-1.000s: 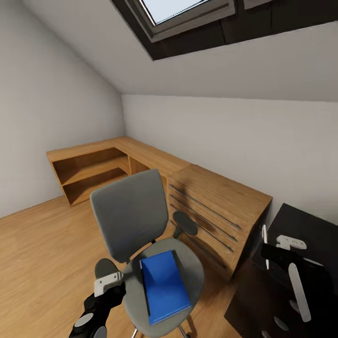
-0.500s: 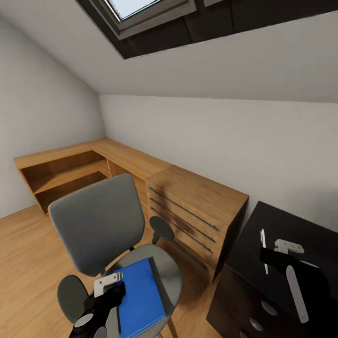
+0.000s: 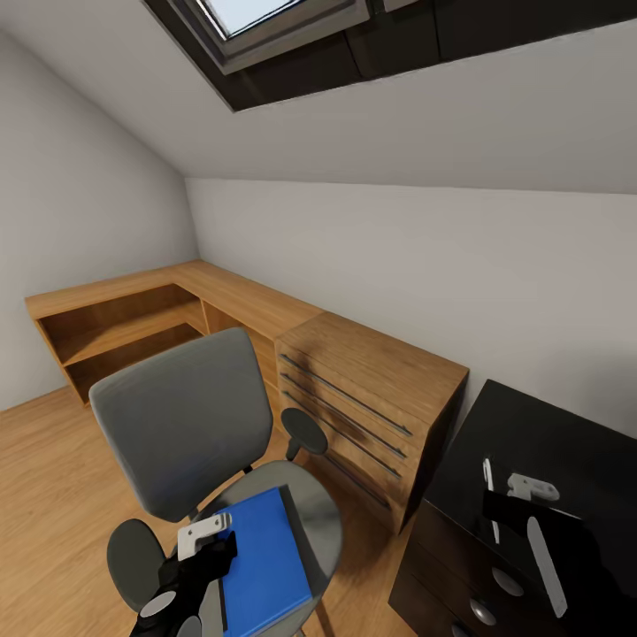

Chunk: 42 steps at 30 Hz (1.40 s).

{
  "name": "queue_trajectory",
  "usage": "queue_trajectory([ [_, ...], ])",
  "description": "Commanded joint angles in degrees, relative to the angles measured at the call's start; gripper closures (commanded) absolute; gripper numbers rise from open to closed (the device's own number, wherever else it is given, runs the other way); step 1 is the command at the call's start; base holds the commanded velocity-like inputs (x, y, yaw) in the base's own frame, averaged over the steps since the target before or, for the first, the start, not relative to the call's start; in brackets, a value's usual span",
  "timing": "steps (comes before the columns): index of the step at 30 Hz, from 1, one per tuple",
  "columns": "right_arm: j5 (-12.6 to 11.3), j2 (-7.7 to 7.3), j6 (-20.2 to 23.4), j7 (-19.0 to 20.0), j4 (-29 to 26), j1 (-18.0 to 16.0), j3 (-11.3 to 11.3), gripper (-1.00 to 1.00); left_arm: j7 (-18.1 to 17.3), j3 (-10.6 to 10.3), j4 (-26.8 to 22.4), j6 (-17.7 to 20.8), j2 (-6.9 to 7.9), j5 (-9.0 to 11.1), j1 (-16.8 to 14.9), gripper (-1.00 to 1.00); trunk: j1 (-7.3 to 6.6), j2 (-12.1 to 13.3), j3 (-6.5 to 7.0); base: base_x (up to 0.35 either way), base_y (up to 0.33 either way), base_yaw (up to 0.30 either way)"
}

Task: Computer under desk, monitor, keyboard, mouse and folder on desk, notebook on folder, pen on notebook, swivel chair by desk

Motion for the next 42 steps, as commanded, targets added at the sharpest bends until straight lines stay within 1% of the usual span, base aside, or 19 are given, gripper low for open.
queue_trajectory([
  [1,1.0,-0.02,-1.4,0.0,2.2,-0.6,-0.1,1.0,0.5,-0.1,-0.1,0.1,0.0,0.5,0.0,-1.0,0.0,0.0,-0.05,0.0,0.0,0.0],
  [2,2.1,-0.02,-2.2,0.0,3.6,-1.1,-0.1,1.0,0.5,-0.1,-0.1,0.1,0.0,0.5,0.0,-1.0,0.0,0.0,-0.05,0.0,0.0,0.0],
  [3,2.5,-0.03,-2.6,0.0,4.3,-1.3,-0.1,1.0,0.5,-0.1,-0.1,0.1,0.0,0.5,0.0,-1.0,0.0,0.0,-0.05,0.0,0.0,0.0],
  [4,4.2,-0.03,-6.0,0.0,8.9,-3.0,-0.1,1.0,0.5,0.0,-0.1,0.1,0.0,0.5,0.0,-1.0,0.0,0.0,-0.05,0.0,0.0,0.0],
  [6,4.5,-0.1,-6.8,0.0,10.5,-3.8,-0.1,1.0,0.5,0.0,-0.1,0.1,0.0,0.5,0.0,-1.0,0.0,0.0,-0.05,0.0,0.0,0.0],
  [8,4.6,-0.45,-7.8,0.0,13.3,-5.0,0.0,1.0,0.5,-0.1,-0.1,0.1,-0.01,0.5,0.0,-1.0,0.0,0.0,-0.05,0.0,0.0,0.0],
  [13,4.7,-1.0,-9.9,0.0,17.1,-6.7,0.0,1.0,0.5,-0.1,-0.1,0.1,0.0,0.5,0.0,-1.0,0.0,0.0,-0.05,0.004,0.0,0.0],
  [21,4.8,-1.09,-10.3,0.0,17.9,-7.1,0.0,1.0,0.3,-0.1,-0.1,0.1,0.0,0.5,0.0,-1.0,0.0,0.0,-0.05,0.118,0.0,0.0],
  [32,4.8,-1.09,-10.2,0.0,17.8,-7.1,0.0,1.0,0.3,-0.1,-0.1,0.2,-0.08,0.5,0.0,-1.0,0.0,0.0,-0.05,0.015,0.0,0.0],
  [38,4.7,-1.09,-9.9,0.0,17.6,-7.2,0.0,1.0,0.3,-0.1,-0.2,0.2,-0.08,0.5,0.0,-1.0,-1.31,2.4,1.03,0.0,0.0,0.0],
  [42,4.7,-1.09,-9.5,-0.2,17.4,-7.2,0.1,1.0,0.3,-0.1,-0.2,0.2,-0.08,0.5,0.0,-1.0,-1.31,2.4,1.03,0.0,0.0,0.0],
])
